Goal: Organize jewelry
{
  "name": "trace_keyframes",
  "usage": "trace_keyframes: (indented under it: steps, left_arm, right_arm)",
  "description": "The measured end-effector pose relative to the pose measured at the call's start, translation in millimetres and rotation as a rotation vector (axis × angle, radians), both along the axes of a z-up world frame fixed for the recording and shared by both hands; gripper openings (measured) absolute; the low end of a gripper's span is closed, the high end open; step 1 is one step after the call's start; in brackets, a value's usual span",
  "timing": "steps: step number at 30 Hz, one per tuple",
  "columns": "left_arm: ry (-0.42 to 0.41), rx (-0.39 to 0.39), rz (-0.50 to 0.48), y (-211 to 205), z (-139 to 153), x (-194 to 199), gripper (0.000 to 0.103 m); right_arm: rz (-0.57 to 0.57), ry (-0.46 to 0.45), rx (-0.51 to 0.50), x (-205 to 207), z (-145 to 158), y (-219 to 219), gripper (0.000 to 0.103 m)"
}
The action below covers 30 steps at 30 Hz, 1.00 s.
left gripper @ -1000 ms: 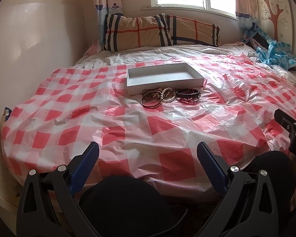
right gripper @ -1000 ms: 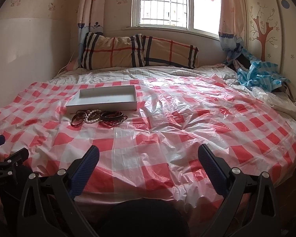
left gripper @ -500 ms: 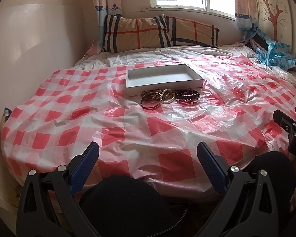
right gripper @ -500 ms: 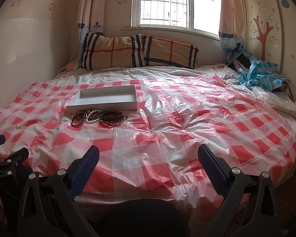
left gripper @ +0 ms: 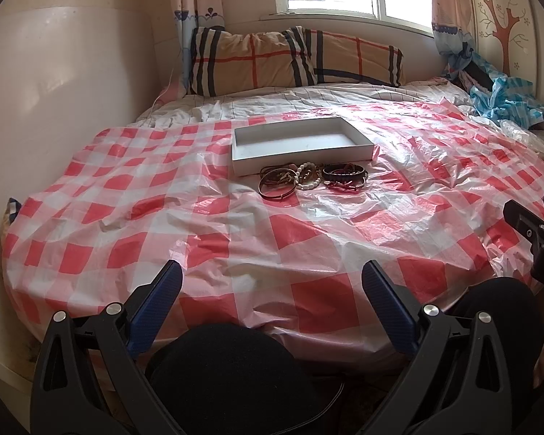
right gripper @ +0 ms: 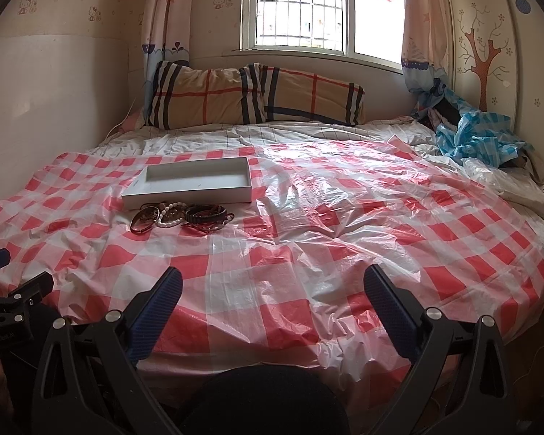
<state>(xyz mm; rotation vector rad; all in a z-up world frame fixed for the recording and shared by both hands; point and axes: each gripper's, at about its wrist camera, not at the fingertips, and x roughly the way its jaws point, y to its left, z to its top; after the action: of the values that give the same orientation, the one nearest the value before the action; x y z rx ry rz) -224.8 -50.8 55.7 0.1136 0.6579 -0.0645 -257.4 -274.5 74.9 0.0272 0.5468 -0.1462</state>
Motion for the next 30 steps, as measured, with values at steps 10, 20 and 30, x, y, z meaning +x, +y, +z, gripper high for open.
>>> trace_keyframes:
  steps: [10, 20, 30]
  left_arm:
    - [0.001, -0.001, 0.0, 0.0, -0.1, 0.0, 0.095]
    - [0.002, 0.0, 0.0, -0.2, -0.2, -0.2, 0.095]
    - [0.002, 0.002, 0.0, 0.6, -0.3, -0.2, 0.095]
  right_arm:
    - [0.001, 0.001, -0.001, -0.2, 1.0, 0.3, 0.096]
    - [-0.002, -0.001, -0.017, 0.7, 2.5, -0.9, 0.096]
    - [-0.003, 0.002, -0.039, -0.3, 7.1, 2.3, 0.096]
